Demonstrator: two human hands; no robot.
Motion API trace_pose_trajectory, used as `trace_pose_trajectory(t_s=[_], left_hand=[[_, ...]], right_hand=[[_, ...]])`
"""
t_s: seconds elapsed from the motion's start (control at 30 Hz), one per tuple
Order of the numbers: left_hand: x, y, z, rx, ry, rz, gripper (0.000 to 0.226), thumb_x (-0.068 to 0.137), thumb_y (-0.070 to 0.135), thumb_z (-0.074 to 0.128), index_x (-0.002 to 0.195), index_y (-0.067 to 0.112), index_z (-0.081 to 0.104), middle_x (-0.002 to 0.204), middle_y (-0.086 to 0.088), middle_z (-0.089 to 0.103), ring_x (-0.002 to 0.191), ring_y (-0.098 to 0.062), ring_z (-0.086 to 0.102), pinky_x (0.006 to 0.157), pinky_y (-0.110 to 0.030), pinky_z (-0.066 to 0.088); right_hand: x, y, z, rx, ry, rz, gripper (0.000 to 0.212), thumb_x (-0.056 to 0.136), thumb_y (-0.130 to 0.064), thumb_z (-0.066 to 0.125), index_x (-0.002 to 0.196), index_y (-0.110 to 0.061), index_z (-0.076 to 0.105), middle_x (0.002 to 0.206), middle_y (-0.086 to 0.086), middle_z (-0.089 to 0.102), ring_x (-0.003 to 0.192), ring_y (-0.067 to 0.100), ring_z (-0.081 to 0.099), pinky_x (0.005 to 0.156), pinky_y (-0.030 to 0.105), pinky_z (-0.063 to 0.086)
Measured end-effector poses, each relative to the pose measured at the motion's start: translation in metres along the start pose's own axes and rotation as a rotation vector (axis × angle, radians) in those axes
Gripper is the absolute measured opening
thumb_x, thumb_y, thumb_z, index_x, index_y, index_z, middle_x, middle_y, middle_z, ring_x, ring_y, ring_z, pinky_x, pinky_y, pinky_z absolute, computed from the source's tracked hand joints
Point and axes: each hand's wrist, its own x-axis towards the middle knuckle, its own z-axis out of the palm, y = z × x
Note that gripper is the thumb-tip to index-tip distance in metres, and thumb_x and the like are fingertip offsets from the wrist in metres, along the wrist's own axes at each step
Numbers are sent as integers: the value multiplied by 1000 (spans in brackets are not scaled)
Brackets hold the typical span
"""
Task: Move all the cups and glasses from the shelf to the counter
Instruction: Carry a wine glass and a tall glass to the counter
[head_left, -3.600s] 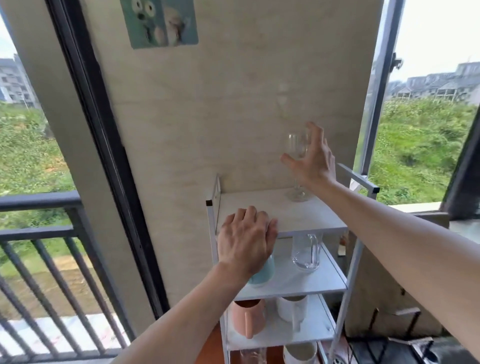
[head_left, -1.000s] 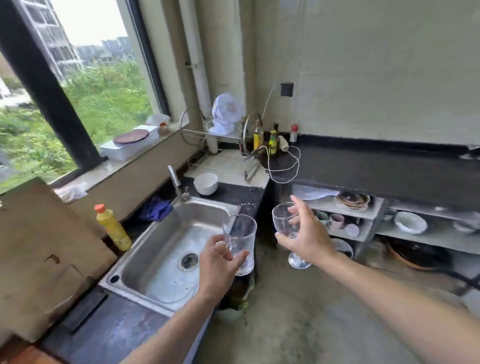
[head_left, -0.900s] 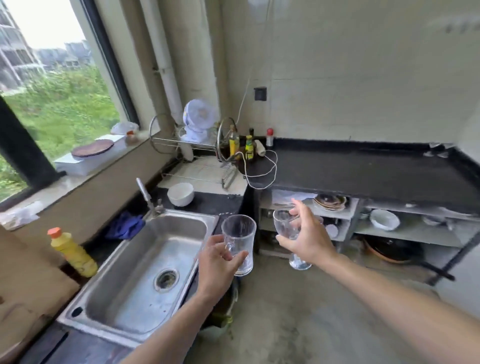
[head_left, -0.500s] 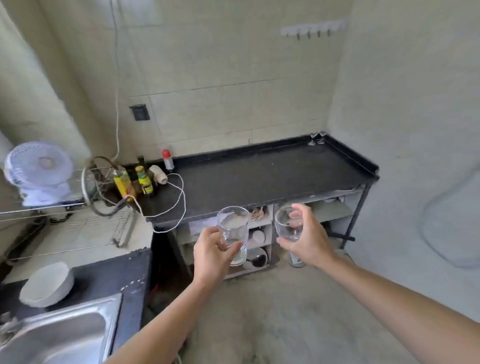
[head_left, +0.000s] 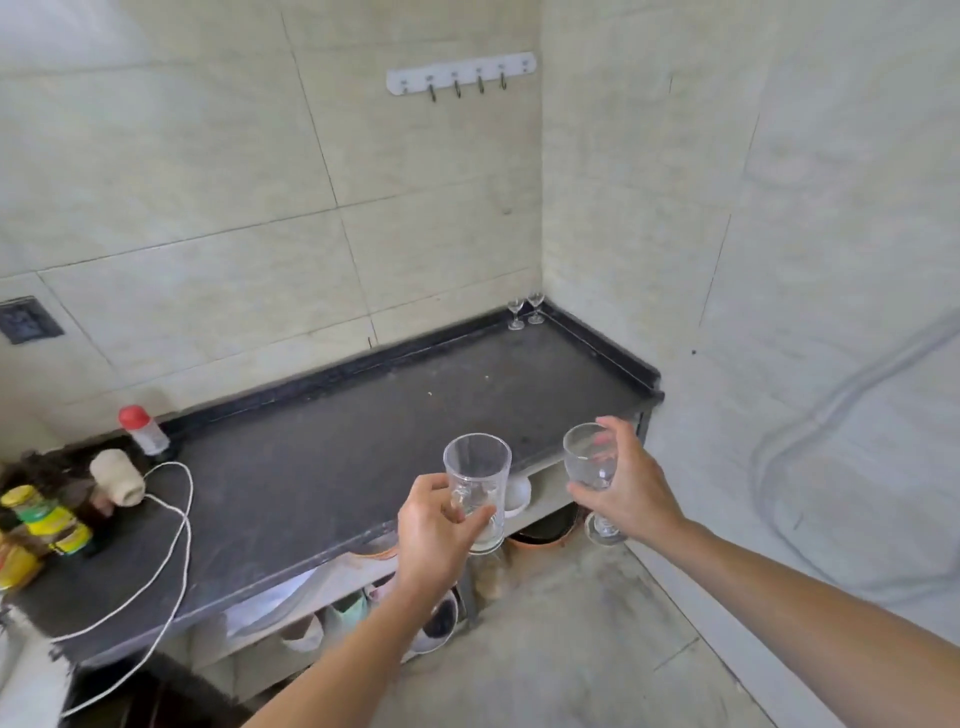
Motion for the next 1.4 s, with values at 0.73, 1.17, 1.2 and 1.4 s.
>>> trace_pose_trajectory(t_s=[0.73, 1.17, 1.2, 1.4], left_hand=[[383, -56, 161, 15, -41, -164, 49, 68, 24, 80, 47, 11, 37, 100, 6, 59, 77, -1, 57, 63, -19, 40], [535, -105, 229, 130, -4, -405, 46, 70, 22, 79, 50, 4, 41, 103, 8, 57, 76, -6, 56, 66, -25, 41], [546, -111, 237, 148, 1, -424, 48, 70, 22, 78, 49, 7, 38, 104, 9, 57, 75, -7, 56, 65, -25, 41], [606, -146, 281, 240, 60, -509, 50, 71, 26, 77, 47, 12, 36, 111, 9, 59, 74, -14, 57, 62, -28, 42]], right_hand=[[395, 106, 45, -97, -104, 128, 83, 61, -40, 81, 128, -35, 32, 116, -15, 52, 94, 6, 58, 81, 34, 51], [599, 159, 134, -162, -312, 66, 88, 63, -45, 79, 134, -31, 31, 123, -8, 52, 100, 10, 57, 81, 32, 48], [616, 165, 145, -160, -333, 58, 88, 63, -45, 79, 134, -31, 30, 124, -8, 52, 101, 10, 57, 82, 31, 47], [693, 193, 218, -96, -449, -17, 86, 68, -35, 80, 138, -25, 30, 133, -3, 50, 114, 16, 53, 90, 34, 45]])
